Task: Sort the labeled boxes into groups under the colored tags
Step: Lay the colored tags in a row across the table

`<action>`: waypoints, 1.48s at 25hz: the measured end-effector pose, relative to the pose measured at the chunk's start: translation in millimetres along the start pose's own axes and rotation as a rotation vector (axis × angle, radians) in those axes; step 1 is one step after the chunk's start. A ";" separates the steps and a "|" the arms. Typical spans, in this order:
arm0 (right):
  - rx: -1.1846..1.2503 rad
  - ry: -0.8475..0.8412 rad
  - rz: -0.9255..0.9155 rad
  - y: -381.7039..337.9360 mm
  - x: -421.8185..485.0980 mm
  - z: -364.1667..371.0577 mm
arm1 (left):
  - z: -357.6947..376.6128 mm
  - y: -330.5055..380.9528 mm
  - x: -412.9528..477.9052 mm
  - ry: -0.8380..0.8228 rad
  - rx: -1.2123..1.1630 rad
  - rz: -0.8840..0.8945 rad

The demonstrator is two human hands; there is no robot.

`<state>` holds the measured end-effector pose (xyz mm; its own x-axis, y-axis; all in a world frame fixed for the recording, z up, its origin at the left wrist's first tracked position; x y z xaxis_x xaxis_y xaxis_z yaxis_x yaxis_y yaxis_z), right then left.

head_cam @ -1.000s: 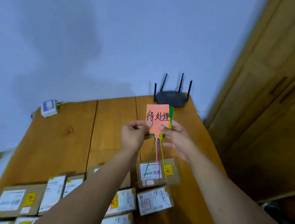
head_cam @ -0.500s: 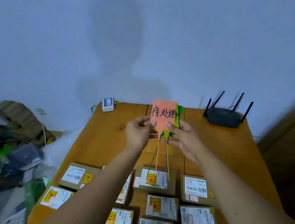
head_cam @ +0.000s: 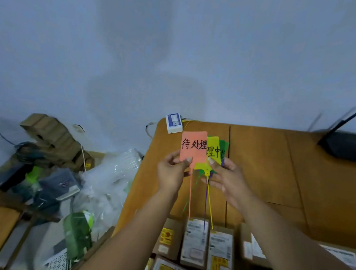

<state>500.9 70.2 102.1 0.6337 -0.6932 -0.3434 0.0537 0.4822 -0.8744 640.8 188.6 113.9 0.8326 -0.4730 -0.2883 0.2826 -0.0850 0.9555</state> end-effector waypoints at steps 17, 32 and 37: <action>-0.002 0.155 0.164 188.7 168.8 60.1 | -121.6 -143.8 278.0 0.261 0.577 -0.047; 0.049 0.248 0.120 189.9 181.8 5.8 | -99.3 -156.3 307.9 -0.078 1.447 0.444; 0.094 0.252 0.088 172.4 175.0 -18.4 | -67.6 -145.3 270.9 -0.147 1.379 0.535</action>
<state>606.8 22.2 -115.0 0.4276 -0.7523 -0.5012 0.0860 0.5858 -0.8059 857.5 132.0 -107.3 0.6110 -0.7908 0.0365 -0.7673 -0.5803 0.2730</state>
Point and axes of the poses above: each hand's wrist, its own x-axis towards the middle knuckle, its own z-axis out of the palm, y = z × x, the point moved 6 cm from there along x, towards the middle knuckle, and after that the axes turned 2 degrees about -z, right-handed, at the moved point
